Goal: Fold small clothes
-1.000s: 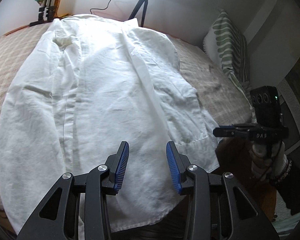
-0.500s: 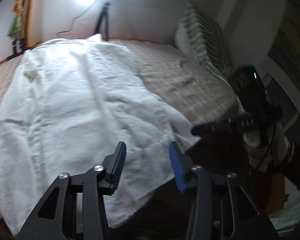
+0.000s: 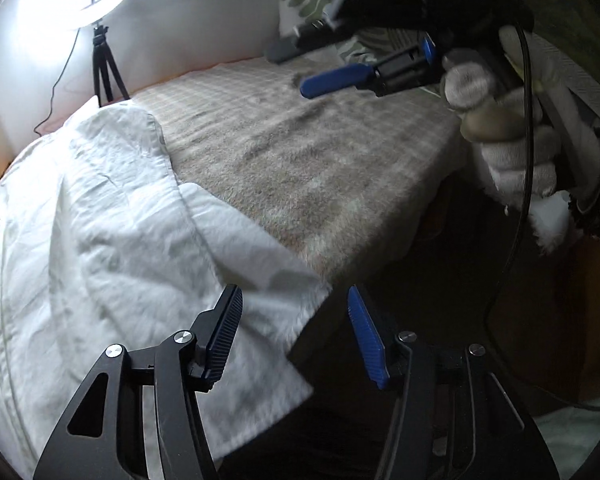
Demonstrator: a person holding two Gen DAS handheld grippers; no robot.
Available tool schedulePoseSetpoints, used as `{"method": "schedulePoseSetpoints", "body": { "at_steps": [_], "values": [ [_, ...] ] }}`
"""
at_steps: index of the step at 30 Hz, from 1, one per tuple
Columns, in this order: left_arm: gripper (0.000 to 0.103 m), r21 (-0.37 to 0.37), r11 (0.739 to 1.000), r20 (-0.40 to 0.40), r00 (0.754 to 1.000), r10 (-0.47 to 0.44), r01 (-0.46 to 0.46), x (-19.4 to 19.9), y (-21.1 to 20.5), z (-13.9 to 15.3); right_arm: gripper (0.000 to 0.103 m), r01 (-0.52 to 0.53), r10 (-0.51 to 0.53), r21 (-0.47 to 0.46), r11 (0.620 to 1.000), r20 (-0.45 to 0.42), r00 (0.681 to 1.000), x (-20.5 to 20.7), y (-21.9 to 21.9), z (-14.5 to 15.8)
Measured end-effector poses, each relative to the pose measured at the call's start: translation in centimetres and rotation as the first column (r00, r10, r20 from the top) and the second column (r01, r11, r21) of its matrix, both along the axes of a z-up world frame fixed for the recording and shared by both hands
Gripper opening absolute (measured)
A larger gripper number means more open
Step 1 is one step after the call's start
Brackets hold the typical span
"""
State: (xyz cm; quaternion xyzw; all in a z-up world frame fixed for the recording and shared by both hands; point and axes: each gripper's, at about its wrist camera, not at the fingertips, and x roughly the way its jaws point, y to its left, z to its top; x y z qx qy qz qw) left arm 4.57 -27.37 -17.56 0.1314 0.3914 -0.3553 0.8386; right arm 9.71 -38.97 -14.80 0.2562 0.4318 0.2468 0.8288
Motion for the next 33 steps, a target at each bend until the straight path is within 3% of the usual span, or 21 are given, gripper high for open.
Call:
{"method": "schedulePoseSetpoints", "body": {
  "at_steps": [6, 8, 10, 13, 19, 23, 24, 26, 27, 28, 33],
  "values": [
    [0.053, 0.015, 1.0, 0.032, 0.999, 0.027, -0.027, 0.3, -0.5, -0.9, 0.056, -0.031, 0.031, 0.028, 0.999, 0.0, 1.0, 4.5, 0.5, -0.2],
    [0.044, -0.013, 0.999, 0.026, 0.999, 0.03, -0.03, 0.3, 0.0, -0.9, 0.057, -0.061, 0.061, 0.004, 0.998, -0.005, 0.998, 6.4, 1.7, -0.4],
    [0.018, -0.075, 0.997, -0.023, 0.999, 0.028, -0.029, 1.1, 1.1, -0.8, 0.057, -0.089, 0.089, -0.026, 0.996, -0.007, 0.996, 8.4, 3.1, -0.8],
    [0.005, -0.146, 0.986, -0.088, 0.994, 0.07, -0.083, 2.1, 2.6, -0.5, 0.057, -0.111, 0.11, -0.054, 0.992, -0.019, 0.994, 11.2, 4.6, -1.8],
    [0.003, -0.28, 0.942, -0.181, 0.973, 0.14, -0.187, 2.6, 6.6, 0.8, 0.057, -0.131, 0.128, -0.088, 0.987, -0.04, 0.991, 15.7, 7.1, -3.6],
    [0.003, -0.262, 0.954, -0.114, 0.986, 0.118, -0.144, 1.3, 6.1, 1.4, 0.057, -0.172, 0.164, -0.106, 0.979, -0.074, 0.984, 17.6, 8.3, -4.7],
    [0.006, -0.247, 0.961, -0.095, 0.99, 0.104, -0.124, 1.1, 5.5, 1.3, 0.057, -0.187, 0.179, -0.107, 0.976, -0.088, 0.98, 17.9, 8.5, -4.9],
    [0.023, -0.205, 0.975, -0.061, 0.995, 0.077, -0.088, 0.2, 4.3, 1.1, 0.057, -0.214, 0.203, -0.128, 0.968, -0.094, 0.975, 18.1, 8.8, -4.8],
    [0.043, -0.185, 0.979, -0.049, 0.996, 0.076, -0.084, 0.2, 3.7, 0.9, 0.057, -0.23, 0.218, -0.141, 0.963, -0.095, 0.971, 18.2, 8.8, -4.7],
    [0.055, -0.169, 0.981, -0.032, 0.995, 0.091, -0.095, 0.0, 3.0, 0.7, 0.058, -0.24, 0.228, -0.153, 0.959, -0.094, 0.969, 18.3, 8.8, -4.5],
    [0.055, -0.074, 0.991, 0.011, 0.993, 0.116, -0.115, 0.8, -0.2, -0.5, 0.061, -0.267, 0.254, -0.219, 0.938, -0.089, 0.963, 19.1, 7.4, -2.7]
  ]
}}
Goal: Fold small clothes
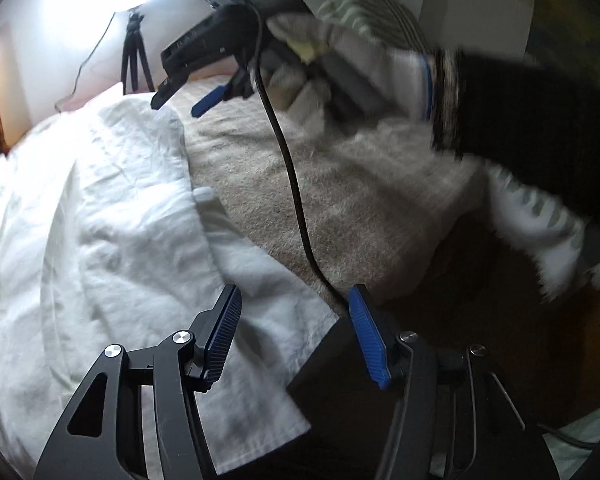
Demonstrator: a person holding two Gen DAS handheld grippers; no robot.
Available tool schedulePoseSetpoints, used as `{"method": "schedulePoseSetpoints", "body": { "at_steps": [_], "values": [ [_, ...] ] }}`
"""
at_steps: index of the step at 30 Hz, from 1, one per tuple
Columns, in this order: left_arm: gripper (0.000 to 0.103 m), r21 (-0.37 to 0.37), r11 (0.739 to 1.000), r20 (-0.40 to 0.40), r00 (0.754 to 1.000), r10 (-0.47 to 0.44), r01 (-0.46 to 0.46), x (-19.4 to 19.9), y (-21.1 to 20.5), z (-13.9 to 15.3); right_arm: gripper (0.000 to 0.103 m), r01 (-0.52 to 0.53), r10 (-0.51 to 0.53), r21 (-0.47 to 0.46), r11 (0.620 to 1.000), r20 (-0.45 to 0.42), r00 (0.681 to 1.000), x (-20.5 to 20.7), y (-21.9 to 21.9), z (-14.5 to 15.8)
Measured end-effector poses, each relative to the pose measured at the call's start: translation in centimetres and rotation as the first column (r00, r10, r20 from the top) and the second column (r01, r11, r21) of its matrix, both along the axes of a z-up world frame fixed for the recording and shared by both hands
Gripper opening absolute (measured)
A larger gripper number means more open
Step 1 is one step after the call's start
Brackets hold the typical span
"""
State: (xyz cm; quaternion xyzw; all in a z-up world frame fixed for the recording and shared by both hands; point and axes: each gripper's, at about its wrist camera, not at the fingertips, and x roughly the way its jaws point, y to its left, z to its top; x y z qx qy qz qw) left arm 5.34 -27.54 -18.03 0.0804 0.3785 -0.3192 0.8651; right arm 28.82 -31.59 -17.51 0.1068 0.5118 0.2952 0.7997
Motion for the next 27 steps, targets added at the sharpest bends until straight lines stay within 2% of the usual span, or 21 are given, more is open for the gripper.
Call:
{"method": "schedulePoseSetpoints", "body": {
  "at_steps": [4, 8, 9, 11, 13, 17, 21, 22, 26, 27],
  "values": [
    [0.055, 0.051, 0.999, 0.018, 1.0, 0.004, -0.005, -0.3, -0.8, -0.9, 0.062, -0.011, 0.014, -0.044, 0.999, 0.061, 0.998, 1.0, -2.4, 2.8],
    [0.055, 0.063, 0.998, 0.049, 0.999, 0.006, -0.009, -0.3, -0.9, -1.2, 0.065, 0.01, -0.009, -0.01, 1.0, 0.095, 0.995, 2.0, -4.3, 4.5],
    [0.052, 0.068, 0.998, 0.058, 0.998, 0.003, -0.007, -0.4, -0.9, -1.3, 0.065, 0.009, -0.009, 0.006, 1.0, 0.099, 0.995, 2.1, -4.4, 4.6],
    [0.038, 0.068, 0.998, 0.083, 0.997, -0.001, -0.005, -0.3, -0.8, -1.4, 0.065, -0.005, 0.0, 0.044, 0.999, 0.097, 0.995, 2.3, -4.3, 4.3],
    [0.008, 0.048, 0.999, 0.086, 0.996, 0.015, -0.019, 0.2, -0.1, -1.5, 0.065, -0.022, 0.016, 0.058, 0.998, 0.089, 0.996, 2.4, -3.2, 3.4],
    [0.003, -0.078, 0.994, -0.032, 0.996, 0.079, -0.081, 1.8, 2.6, -1.0, 0.065, -0.048, 0.044, 0.092, 0.995, 0.042, 0.998, 2.4, -0.9, 0.6],
    [0.003, -0.167, 0.978, -0.063, 0.992, 0.113, -0.123, 1.3, 4.5, 0.2, 0.064, -0.086, 0.085, 0.077, 0.993, 0.013, 0.996, 2.0, 1.9, -1.6],
    [0.003, -0.186, 0.975, -0.068, 0.991, 0.115, -0.126, 1.1, 4.9, 0.5, 0.061, -0.09, 0.09, 0.071, 0.993, 0.009, 0.996, 2.0, 2.4, -1.8],
    [0.003, -0.232, 0.964, -0.084, 0.99, 0.115, -0.132, 0.4, 5.7, 1.2, 0.023, -0.076, 0.076, 0.037, 0.996, -0.005, 0.997, 1.9, 4.0, -1.9],
    [0.003, -0.248, 0.959, -0.092, 0.989, 0.119, -0.138, 0.5, 6.0, 1.3, 0.02, -0.072, 0.072, 0.012, 0.997, 0.006, 0.997, 1.8, 4.3, -1.6]
  ]
}}
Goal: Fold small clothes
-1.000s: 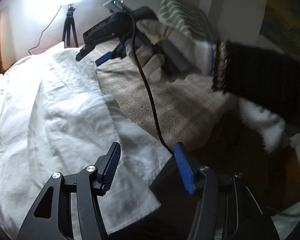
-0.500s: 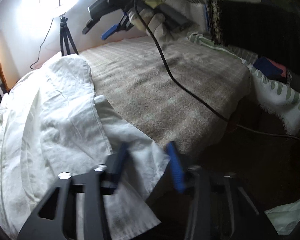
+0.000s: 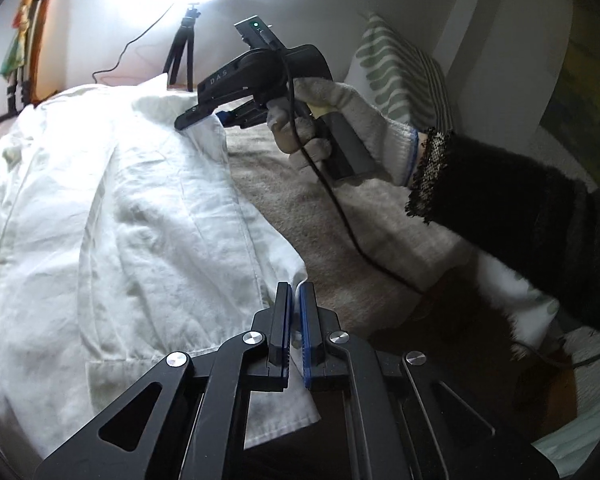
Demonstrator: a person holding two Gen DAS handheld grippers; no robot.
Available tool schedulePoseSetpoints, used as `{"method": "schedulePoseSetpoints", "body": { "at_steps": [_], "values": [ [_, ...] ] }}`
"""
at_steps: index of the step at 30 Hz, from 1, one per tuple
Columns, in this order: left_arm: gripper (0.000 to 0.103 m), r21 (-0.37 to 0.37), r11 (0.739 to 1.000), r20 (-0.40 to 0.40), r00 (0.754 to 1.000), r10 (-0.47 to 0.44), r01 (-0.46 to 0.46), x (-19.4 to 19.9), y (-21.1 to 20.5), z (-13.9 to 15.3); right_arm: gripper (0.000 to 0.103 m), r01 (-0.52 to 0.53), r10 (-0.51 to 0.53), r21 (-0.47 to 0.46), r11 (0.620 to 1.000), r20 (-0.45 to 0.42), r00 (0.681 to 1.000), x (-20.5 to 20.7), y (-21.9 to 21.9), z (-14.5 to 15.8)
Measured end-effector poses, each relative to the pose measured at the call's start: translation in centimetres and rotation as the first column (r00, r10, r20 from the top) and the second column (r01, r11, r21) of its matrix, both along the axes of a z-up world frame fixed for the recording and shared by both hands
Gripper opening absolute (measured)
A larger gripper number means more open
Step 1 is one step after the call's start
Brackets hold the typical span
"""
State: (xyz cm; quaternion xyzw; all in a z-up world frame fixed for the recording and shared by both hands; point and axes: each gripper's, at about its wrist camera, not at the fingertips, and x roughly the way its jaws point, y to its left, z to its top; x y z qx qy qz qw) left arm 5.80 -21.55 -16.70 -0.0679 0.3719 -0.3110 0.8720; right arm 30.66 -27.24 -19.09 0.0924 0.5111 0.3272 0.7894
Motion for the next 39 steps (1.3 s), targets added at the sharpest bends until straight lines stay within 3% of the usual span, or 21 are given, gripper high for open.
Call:
{"method": "schedulePoseSetpoints", "body": {
  "at_steps": [2, 8, 13, 20, 25, 32, 37, 39],
  "values": [
    [0.003, -0.045, 0.999, -0.013, 1.0, 0.01, -0.011, 0.0, 0.5, 0.3, 0.011, 0.01, -0.009, -0.038, 0.999, 0.022, 1.0, -0.2, 0.6, 1.1],
    [0.003, -0.144, 0.989, -0.03, 0.999, 0.02, -0.024, 0.2, 2.2, 0.9, 0.006, 0.058, -0.049, -0.15, 0.987, 0.062, 0.997, -0.5, 2.9, 4.5],
    [0.003, -0.166, 0.985, -0.016, 0.999, 0.048, -0.05, -0.3, 5.3, 1.6, 0.006, 0.072, -0.048, -0.268, 0.961, 0.098, 0.994, -0.5, 5.8, 6.0],
    [0.003, -0.185, 0.976, -0.037, 0.994, 0.107, -0.112, -0.6, 9.2, 1.3, 0.006, 0.081, -0.045, -0.342, 0.936, 0.112, 0.993, -0.1, 10.5, 7.0],
    [0.003, -0.192, 0.967, -0.089, 0.984, 0.151, -0.166, -0.6, 12.2, 0.3, 0.006, 0.047, -0.001, -0.393, 0.919, 0.116, 0.993, 0.2, 15.0, 6.6],
    [0.002, -0.181, 0.964, -0.153, 0.974, 0.17, -0.197, -1.2, 13.8, -1.6, 0.006, -0.023, 0.075, -0.478, 0.878, 0.091, 0.993, 0.6, 21.0, 3.5],
    [0.002, -0.169, 0.958, -0.197, 0.96, 0.197, -0.232, -1.3, 14.6, -2.8, 0.007, -0.046, 0.103, -0.512, 0.858, 0.082, 0.991, 0.8, 22.9, 1.6],
    [0.002, -0.162, 0.957, -0.207, 0.956, 0.207, -0.242, -1.3, 14.9, -2.9, 0.013, -0.068, 0.118, -0.489, 0.869, 0.074, 0.99, 0.9, 23.0, 1.4]
  ]
}}
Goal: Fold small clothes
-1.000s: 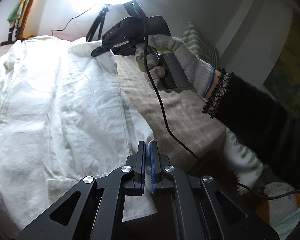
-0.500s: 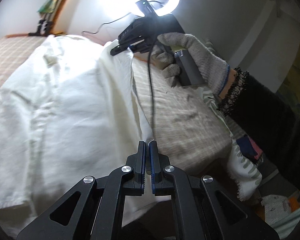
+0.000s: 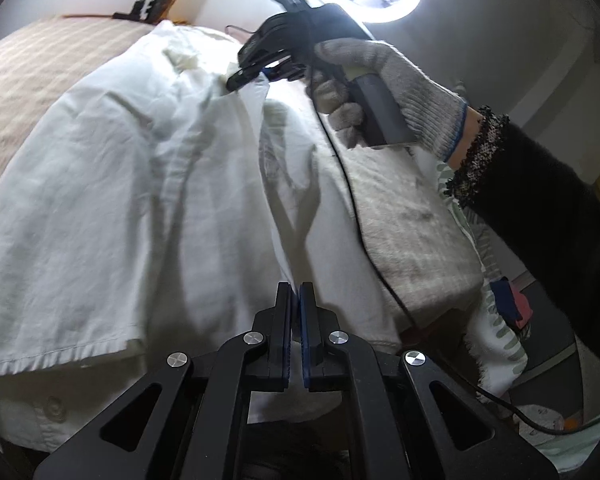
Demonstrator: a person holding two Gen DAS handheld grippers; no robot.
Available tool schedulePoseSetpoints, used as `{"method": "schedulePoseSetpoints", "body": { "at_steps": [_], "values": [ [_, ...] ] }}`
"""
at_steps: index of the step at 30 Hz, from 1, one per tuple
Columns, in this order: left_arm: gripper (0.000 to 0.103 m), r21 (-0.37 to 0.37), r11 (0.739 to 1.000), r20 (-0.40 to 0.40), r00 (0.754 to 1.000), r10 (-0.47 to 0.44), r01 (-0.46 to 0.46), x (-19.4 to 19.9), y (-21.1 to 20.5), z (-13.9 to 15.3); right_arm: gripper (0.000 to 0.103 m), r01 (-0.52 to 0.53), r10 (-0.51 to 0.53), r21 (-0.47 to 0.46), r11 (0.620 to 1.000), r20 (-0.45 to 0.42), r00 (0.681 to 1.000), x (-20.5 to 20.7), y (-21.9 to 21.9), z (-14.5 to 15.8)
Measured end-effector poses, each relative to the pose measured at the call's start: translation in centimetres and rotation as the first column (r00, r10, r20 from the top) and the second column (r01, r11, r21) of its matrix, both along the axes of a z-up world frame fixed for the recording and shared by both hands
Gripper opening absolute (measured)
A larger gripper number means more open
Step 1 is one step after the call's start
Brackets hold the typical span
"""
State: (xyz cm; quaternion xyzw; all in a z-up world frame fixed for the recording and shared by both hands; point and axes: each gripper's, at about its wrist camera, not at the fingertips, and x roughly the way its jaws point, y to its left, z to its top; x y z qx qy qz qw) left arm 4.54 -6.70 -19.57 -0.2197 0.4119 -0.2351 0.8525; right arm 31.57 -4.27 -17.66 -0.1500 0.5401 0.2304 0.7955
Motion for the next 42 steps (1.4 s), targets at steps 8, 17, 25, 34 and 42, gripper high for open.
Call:
{"method": "schedulePoseSetpoints", "body": {
  "at_steps": [8, 17, 25, 34, 42],
  "values": [
    [0.003, 0.066, 0.996, 0.077, 0.996, 0.049, -0.054, -1.0, 1.9, 2.7, 0.041, 0.031, -0.043, 0.373, 0.927, 0.022, 0.999, -2.0, -8.5, 5.5],
    [0.009, 0.096, 0.995, 0.14, 0.99, 0.008, -0.021, -0.3, 2.0, 4.1, 0.041, 0.135, -0.077, 0.491, 0.86, -0.136, 0.988, -11.8, -16.1, 0.4],
    [0.009, 0.084, 0.996, 0.073, 0.997, -0.037, 0.031, 2.2, 1.0, 2.9, 0.041, 0.114, 0.004, 0.546, 0.83, -0.21, 0.978, -19.5, -15.3, -3.5],
    [0.009, 0.222, 0.971, 0.029, 0.995, -0.1, 0.091, 2.7, -1.6, 1.1, 0.004, 0.153, -0.043, 0.489, 0.859, -0.229, 0.972, -21.1, -14.7, -4.1],
    [0.009, 0.221, 0.971, 0.056, 0.993, -0.106, 0.091, 1.8, -0.4, 2.2, 0.017, 0.109, -0.035, 0.451, 0.886, -0.169, 0.985, -21.7, -14.8, -2.4]
  ]
}}
